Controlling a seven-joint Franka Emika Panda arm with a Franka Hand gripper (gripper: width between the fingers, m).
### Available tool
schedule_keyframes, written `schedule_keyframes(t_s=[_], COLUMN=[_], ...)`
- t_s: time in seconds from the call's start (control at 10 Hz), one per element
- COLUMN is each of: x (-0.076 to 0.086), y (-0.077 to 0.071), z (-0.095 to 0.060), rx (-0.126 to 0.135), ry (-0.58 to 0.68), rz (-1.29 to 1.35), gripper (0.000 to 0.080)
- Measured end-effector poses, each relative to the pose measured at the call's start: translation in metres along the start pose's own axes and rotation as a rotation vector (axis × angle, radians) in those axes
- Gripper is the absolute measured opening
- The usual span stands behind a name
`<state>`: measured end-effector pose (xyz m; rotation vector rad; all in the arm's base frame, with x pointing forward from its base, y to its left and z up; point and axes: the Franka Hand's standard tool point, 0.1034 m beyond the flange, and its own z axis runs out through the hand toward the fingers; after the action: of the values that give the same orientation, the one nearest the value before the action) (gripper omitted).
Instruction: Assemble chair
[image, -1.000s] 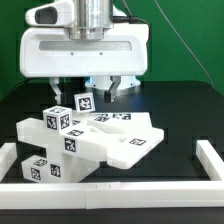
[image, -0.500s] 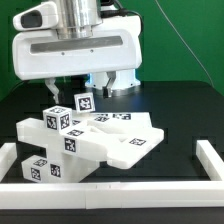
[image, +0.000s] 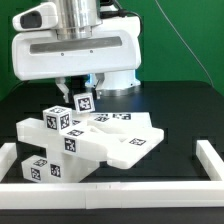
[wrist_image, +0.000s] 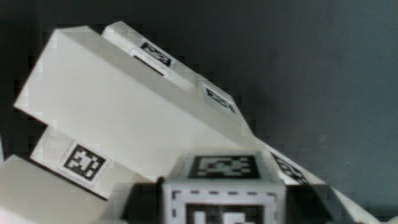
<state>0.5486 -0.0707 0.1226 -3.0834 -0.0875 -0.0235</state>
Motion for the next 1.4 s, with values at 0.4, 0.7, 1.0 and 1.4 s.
schedule_keyframes(t_s=[0.4, 0.7, 1.0, 1.4], x=[0.0, 0.008, 0.009, 0.01], y=[0.0, -0.004, -0.006, -0.007], z=[0.0, 0.0, 0.0, 0.0], rx=[0.0, -0.007, 0.002, 0.009], ry=[0.0, 0.003, 0.009, 0.01], rz=[0.055, 0.395, 0.721, 1.036], gripper=[0.0281, 0.0281, 0.0281, 0.0281])
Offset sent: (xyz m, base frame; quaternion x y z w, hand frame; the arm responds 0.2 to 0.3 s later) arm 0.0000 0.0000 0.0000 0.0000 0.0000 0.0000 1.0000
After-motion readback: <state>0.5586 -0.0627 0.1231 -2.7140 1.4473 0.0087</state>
